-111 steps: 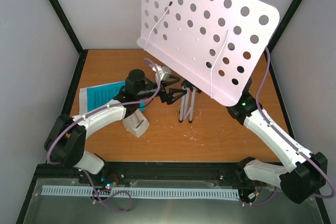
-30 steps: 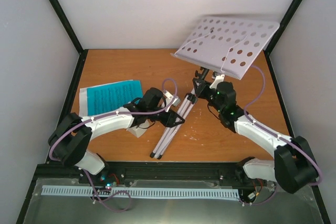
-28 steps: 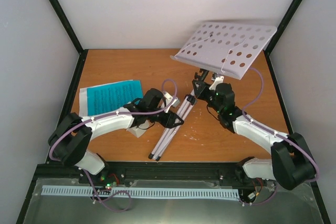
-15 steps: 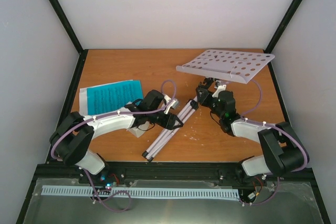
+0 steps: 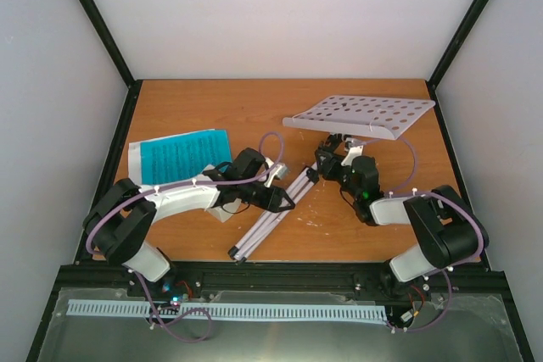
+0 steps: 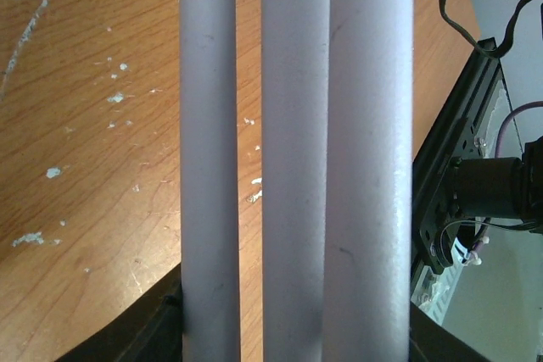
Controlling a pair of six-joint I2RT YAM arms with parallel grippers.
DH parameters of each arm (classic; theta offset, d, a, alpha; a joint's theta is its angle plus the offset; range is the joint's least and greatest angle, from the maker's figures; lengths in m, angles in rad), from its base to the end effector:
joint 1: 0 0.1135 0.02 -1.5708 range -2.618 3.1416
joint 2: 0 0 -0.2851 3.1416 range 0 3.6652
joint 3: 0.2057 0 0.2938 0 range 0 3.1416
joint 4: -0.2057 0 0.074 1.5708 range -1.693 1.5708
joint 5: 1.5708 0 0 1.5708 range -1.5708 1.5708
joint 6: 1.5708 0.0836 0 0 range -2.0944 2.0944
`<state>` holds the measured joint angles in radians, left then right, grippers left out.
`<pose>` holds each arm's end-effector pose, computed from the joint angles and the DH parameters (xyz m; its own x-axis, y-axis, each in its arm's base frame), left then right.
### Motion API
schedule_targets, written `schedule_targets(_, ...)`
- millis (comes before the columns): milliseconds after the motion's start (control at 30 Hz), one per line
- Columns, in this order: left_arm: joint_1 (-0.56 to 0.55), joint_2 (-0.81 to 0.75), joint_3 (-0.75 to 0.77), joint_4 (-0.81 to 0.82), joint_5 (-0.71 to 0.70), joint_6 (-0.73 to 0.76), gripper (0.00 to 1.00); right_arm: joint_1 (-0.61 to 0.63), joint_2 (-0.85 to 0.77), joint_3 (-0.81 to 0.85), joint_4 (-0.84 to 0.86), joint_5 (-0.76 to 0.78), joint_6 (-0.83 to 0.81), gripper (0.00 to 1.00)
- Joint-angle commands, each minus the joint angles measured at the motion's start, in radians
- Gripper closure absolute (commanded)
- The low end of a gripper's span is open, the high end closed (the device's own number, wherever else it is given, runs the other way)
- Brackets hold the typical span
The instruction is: Pack up the instrument practice props
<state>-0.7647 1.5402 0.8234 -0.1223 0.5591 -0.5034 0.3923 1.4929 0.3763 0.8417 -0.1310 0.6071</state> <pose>0.2322 -0.2842 0.1470 -0.8768 0.2745 -0.3949 0.4791 0.5694 -0.6680 0.2998 0.1358 0.1230 -0.4885 0.4100 -0.7702 -0.2636 0.7721 0.5782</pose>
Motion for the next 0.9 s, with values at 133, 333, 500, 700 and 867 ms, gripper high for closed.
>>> schedule_targets(133, 0.057, -0.06, 0.079, 0.251, -0.047, -0.039, 1.0, -0.003, 0.063, -0.05, 0.074, 0.019, -0.257, 0.42)
schedule_targets(333, 0.094, -0.05, 0.101, 0.209, -0.062, -0.037, 1.0, -0.003, 0.092, -0.044, 0.096, 0.014, -0.247, 0.33)
schedule_targets(500, 0.13, -0.025, 0.091, 0.241, -0.024, -0.06, 1.0, -0.003, 0.05, -0.082, 0.113, 0.014, -0.24, 0.2)
schedule_targets(700, 0.134, 0.014, 0.116, 0.254, -0.009, 0.006, 1.0, -0.003, -0.026, -0.116, 0.068, 0.026, -0.255, 0.16)
schedule_targets(867, 0.136, 0.085, 0.17, 0.181, -0.036, 0.109, 1.0, -0.003, -0.132, -0.147, 0.006, 0.046, -0.262, 0.15)
